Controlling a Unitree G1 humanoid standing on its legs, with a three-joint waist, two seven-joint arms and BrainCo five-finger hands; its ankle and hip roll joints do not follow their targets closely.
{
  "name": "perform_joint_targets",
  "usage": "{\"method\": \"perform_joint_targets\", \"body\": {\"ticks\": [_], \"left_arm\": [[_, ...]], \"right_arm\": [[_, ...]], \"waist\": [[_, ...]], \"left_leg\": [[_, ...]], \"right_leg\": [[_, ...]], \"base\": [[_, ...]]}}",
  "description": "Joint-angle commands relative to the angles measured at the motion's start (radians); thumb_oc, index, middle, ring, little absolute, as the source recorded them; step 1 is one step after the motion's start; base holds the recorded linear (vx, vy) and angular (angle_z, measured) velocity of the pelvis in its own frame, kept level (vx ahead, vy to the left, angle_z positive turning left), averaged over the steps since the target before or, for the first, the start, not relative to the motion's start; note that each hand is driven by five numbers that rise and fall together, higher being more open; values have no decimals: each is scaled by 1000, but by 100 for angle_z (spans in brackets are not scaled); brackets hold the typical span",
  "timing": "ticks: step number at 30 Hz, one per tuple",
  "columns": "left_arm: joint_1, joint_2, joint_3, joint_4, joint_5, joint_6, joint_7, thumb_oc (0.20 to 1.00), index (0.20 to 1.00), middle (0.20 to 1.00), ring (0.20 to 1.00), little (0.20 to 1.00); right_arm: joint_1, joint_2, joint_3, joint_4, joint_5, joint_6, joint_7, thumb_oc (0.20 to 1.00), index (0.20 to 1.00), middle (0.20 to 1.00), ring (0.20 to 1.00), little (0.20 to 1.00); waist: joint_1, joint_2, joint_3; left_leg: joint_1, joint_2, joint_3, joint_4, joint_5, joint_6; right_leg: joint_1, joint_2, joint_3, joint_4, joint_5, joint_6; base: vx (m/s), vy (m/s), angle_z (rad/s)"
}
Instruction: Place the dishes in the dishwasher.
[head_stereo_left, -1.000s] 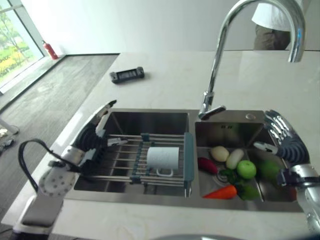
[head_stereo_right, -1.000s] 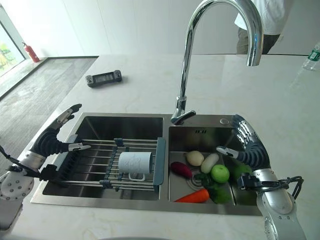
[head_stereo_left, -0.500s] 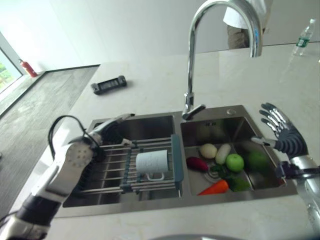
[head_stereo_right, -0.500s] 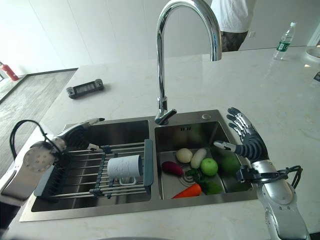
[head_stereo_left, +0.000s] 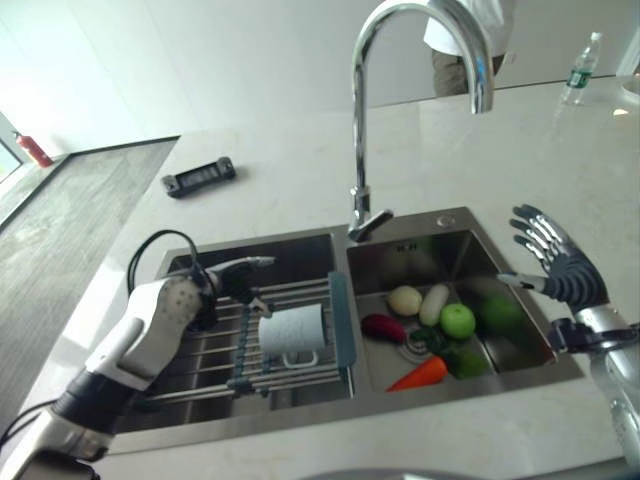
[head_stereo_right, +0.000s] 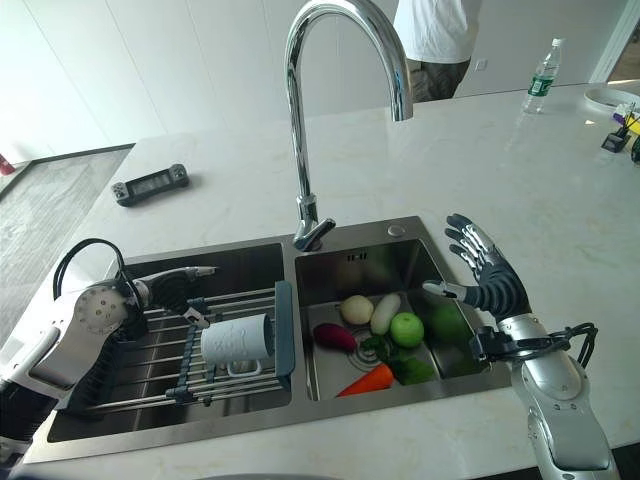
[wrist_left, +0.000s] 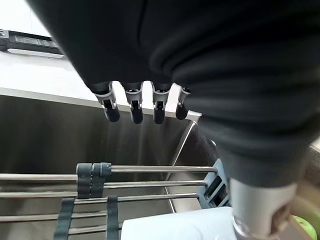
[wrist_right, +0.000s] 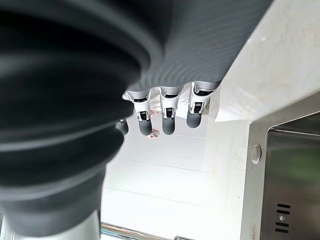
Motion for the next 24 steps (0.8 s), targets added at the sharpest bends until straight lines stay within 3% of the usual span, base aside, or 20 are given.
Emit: {"method": "perform_joint_targets", "body": {"ticks": [1, 24], "left_arm": [[-69, -3, -9, 60, 43, -7, 3, 1000, 1000, 1000, 1000, 1000], [-45, -108, -133, 141, 171, -2, 12, 1000, 1000, 1000, 1000, 1000]], "right_arm": [[-76, -9, -16, -9, 4, -51, 4, 1000, 1000, 1000, 1000, 1000], [-77, 2, -18, -16, 1, -58, 14, 1000, 1000, 1000, 1000, 1000]], "waist": [[-11, -41, -47], [-28, -59, -49]], "left_leg": [[83, 49, 11, 0, -48, -40], [82, 53, 28, 0, -50, -32]], "right_leg": [[12, -59, 0, -53, 95, 131], [4, -57, 6, -53, 96, 132]], "base": [[0, 0, 0], [1, 1, -2]]}}
